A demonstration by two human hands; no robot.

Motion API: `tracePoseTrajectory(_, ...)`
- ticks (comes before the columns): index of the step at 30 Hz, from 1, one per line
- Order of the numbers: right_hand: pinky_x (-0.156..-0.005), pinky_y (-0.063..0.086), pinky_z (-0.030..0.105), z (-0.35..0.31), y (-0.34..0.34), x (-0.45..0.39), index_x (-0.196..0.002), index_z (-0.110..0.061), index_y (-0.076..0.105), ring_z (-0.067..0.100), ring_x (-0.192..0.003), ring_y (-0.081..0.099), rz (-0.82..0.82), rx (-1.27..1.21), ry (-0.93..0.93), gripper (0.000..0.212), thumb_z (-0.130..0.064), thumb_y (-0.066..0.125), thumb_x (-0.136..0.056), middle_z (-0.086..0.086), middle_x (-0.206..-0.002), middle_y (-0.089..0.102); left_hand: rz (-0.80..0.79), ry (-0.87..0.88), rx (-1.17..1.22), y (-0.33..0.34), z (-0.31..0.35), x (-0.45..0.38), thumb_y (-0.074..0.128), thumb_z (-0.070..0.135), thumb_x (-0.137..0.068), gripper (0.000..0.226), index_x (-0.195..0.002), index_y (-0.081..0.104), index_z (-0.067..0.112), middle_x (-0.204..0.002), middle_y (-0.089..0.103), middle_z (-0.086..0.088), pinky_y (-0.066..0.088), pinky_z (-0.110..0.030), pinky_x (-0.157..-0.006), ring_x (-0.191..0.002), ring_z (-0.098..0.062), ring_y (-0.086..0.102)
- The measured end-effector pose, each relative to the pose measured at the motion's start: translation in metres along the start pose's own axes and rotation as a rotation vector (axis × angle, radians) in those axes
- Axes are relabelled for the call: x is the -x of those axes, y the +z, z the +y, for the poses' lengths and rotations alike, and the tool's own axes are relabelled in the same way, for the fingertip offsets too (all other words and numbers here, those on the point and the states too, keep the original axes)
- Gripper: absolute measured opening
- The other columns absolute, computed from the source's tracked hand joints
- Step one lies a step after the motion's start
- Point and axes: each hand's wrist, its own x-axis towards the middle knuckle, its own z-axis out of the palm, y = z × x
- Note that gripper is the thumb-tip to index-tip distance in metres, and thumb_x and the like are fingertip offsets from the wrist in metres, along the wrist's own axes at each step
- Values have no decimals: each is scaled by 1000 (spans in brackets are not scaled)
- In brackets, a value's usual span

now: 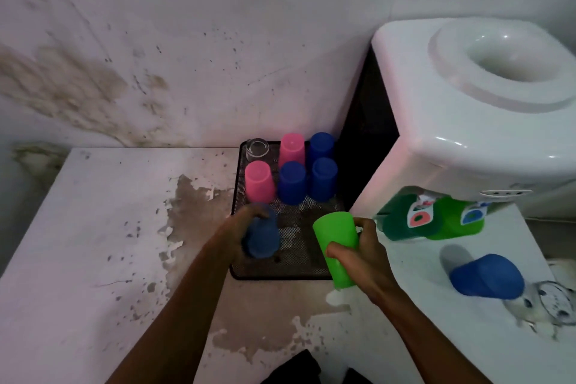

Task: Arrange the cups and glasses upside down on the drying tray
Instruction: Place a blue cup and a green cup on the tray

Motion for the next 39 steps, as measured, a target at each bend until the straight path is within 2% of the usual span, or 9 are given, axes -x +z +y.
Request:
tracePoseTrajectory(3, -57, 42, 25, -10, 5, -15, -109, -22, 39, 16, -77, 57, 1, 97, 6, 65, -32, 77, -57, 5, -100, 59, 307, 219, -518, -5, 4, -8, 77, 34, -71, 81, -129, 33, -1, -114, 55, -18, 49, -35, -65, -91, -29, 57)
tracePoseTrajectory(6, -53, 38, 24, -18, 12, -30, -103, -22, 45, 20, -78, 56, 26, 256, -39, 61, -37, 83, -57, 4, -95, 58, 440, 467, -918, -6, 8, -9, 74, 42, -72, 70, -121, 43, 4, -114, 56, -18, 42, -32, -68, -91, -27, 54)
tracePoseTrajectory(10, -72, 51, 34, -25, 29, -50, -106, -27, 58, 23, -89, 60, 20, 395, -119, 59, -42, 81, -54, 3, -103, 61, 503, 494, -1169, -1, 7, -11, 70, 47, -74, 61, -122, 48, 16, -130, 40, -18, 43, -36, -74, -102, -38, 57)
tracePoseTrajectory(12, -79, 50, 34, -30, 35, -56, -115, -28, 60, 26, -96, 57, 13, 472, -129, 63, -38, 83, -56, 6, -110, 55, 511, 504, -1241, 3, 7, -12, 72, 46, -73, 61, -122, 50, 18, -131, 38, -17, 47, -37, -77, -102, -37, 58)
tracePoseTrajectory(18, -80, 53, 40, -37, 49, -67, -112, -22, 52, 27, -103, 57, 35, 554, -141, 67, -29, 86, -54, 4, -117, 54, 555, 516, -1291, 12, 11, -17, 82, 39, -60, 79, -124, 42, 12, -121, 48, -11, 48, -41, -78, -106, -33, 55)
tracePoseTrajectory(22, -79, 52, 37, -37, 55, -69, -110, -21, 48, 26, -104, 57, 41, 584, -177, 67, -23, 86, -55, 3, -118, 54, 527, 520, -1258, 15, 10, -19, 85, 30, -59, 90, -129, 34, 8, -128, 50, -12, 48, -43, -85, -115, -34, 50)
tracePoseTrajectory(26, -82, 50, 38, -36, 62, -71, -114, -22, 48, 29, -111, 55, 37, 630, -217, 65, -20, 84, -60, 5, -124, 51, 505, 611, -1237, 14, 0, -20, 83, 27, -64, 84, -130, 36, 7, -130, 49, -13, 46, -41, -91, -116, -33, 48)
tracePoseTrajectory(30, -82, 51, 39, -35, 74, -72, -120, -18, 47, 30, -116, 50, 33, 661, -249, 70, -19, 85, -60, 6, -127, 51, 462, 664, -1138, 5, -4, -22, 85, 26, -62, 85, -132, 38, 10, -130, 47, -13, 45, -39, -87, -117, -32, 45)
tracePoseTrajectory(39, -87, 51, 39, -26, 84, -73, -121, -13, 46, 31, -115, 49, 62, 505, -244, 75, -15, 86, -59, 11, -125, 53, 483, 698, -1142, 2, -5, -23, 85, 28, -62, 86, -131, 37, 9, -129, 47, -14, 46, -40, -86, -118, -31, 45)
